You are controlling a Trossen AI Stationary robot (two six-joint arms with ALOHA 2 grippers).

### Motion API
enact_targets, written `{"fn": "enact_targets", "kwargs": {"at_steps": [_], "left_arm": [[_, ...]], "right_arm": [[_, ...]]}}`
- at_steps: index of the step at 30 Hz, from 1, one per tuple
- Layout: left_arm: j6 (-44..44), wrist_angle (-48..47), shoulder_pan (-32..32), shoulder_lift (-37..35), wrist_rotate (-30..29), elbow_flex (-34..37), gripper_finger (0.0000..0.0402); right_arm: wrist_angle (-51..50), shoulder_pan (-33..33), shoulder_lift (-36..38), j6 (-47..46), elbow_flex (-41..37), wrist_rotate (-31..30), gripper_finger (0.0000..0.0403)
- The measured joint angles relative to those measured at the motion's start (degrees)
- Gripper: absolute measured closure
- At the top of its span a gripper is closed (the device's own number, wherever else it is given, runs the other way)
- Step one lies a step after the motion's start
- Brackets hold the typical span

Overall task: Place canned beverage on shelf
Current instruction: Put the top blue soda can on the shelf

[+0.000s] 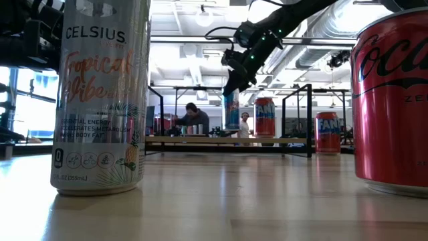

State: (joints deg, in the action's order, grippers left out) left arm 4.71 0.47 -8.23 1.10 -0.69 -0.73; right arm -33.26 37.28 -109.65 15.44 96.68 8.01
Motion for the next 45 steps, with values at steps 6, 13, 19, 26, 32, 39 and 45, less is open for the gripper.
{"fn": "enact_targets", "kwargs": {"at_steps": [6,13,19,26,32,39,45], "left_arm": [[0.0,0.0,0.0,0.0,0.0,0.0,0.0401],[0.0,0.0,0.0,0.0,0.0,0.0,0.0401],[0.0,0.0,0.0,0.0,0.0,0.0,0.0401],[0.0,0.0,0.0,0.0,0.0,0.0,0.0401],[0.0,0.0,0.0,0.0,0.0,0.0,0.0401],[0.0,0.0,0.0,0.0,0.0,0.0,0.0401],[0.0,0.0,0.0,0.0,0.0,0.0,0.0401]], "right_arm": [[-0.3,0.9,0.0,0.1,0.0,0.0,0.0181],[-0.7,1.9,0.0,1.1,0.0,0.9,0.0181],[-1.2,1.7,-0.2,1.4,0.0,2.0,0.0181],[-0.9,1.8,-0.8,1.6,0.0,1.5,0.0181],[-0.9,1.9,-1.3,1.6,0.0,1.7,0.0181],[-0.9,2.0,-1.3,1.6,0.0,0.6,0.0181],[-1.7,2.0,-1.3,1.1,0.0,-0.5,0.0145]]}}
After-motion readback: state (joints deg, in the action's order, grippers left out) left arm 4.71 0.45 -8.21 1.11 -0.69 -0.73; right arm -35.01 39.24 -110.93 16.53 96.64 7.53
